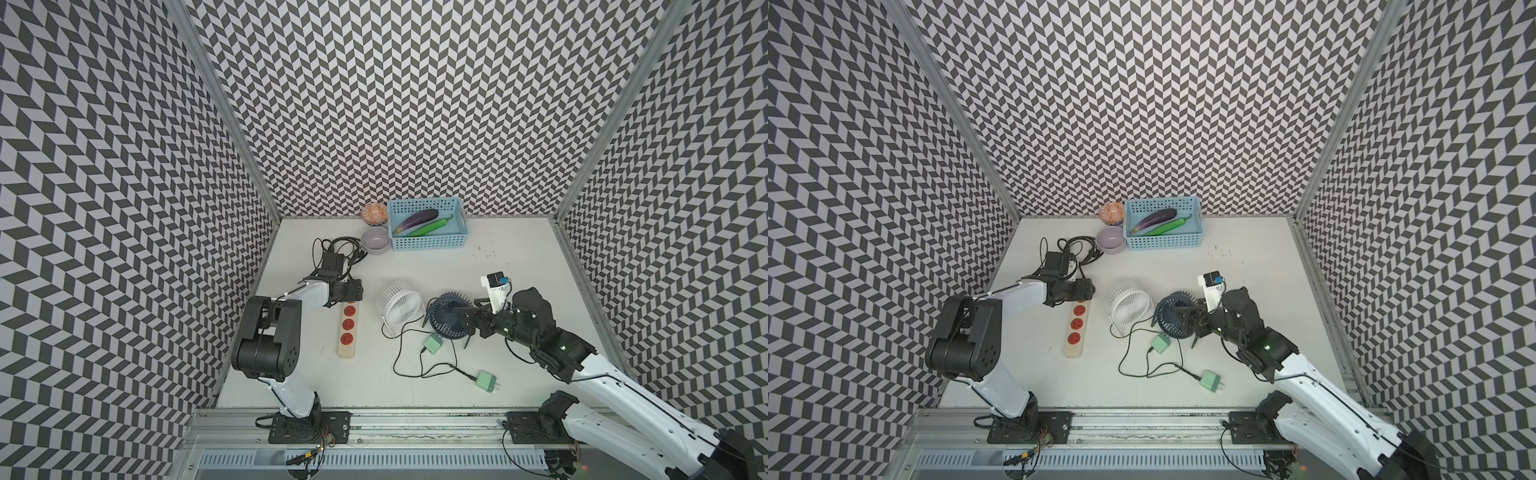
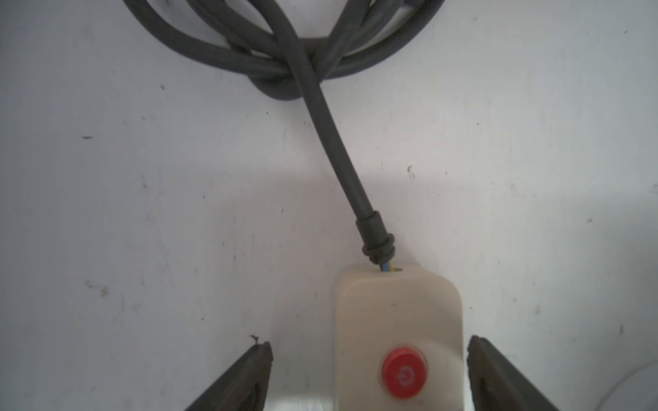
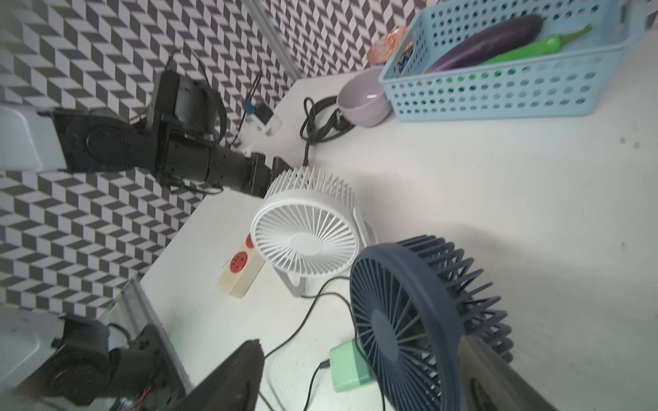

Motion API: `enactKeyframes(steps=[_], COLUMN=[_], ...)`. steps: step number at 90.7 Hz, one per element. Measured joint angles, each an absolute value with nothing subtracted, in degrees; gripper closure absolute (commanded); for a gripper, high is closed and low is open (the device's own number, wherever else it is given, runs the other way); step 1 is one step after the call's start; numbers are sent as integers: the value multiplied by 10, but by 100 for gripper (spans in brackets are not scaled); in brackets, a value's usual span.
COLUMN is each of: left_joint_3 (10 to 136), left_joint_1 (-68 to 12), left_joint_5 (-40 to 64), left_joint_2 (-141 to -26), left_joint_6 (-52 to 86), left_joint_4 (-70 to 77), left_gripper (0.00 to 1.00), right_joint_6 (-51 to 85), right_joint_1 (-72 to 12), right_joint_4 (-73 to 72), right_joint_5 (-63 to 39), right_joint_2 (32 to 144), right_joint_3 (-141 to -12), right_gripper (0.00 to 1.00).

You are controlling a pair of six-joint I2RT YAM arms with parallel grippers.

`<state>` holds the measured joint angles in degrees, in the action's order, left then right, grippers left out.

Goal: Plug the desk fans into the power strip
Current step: Adjust the socket at the center of the board, then pick up the plug from the center of the board.

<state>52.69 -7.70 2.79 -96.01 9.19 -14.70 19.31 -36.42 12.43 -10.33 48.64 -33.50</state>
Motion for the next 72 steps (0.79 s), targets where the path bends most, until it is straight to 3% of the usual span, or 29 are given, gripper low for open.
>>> enactKeyframes(steps=[27, 72], left_joint_3=[494, 468], left_joint_1=[-74, 15], left_joint_5=[13, 29], left_joint_2=[-850, -788], left_joint_6=[58, 37], left_joint_4=[-134, -116], left_gripper=[0, 0], right_joint_6=[138, 121], right_joint_1=[-398, -475], right_joint_4=[154, 144], right_joint_5=[-140, -215], right_joint_2=[517, 663], right_joint_3=[-369, -385], right_gripper=[13, 18])
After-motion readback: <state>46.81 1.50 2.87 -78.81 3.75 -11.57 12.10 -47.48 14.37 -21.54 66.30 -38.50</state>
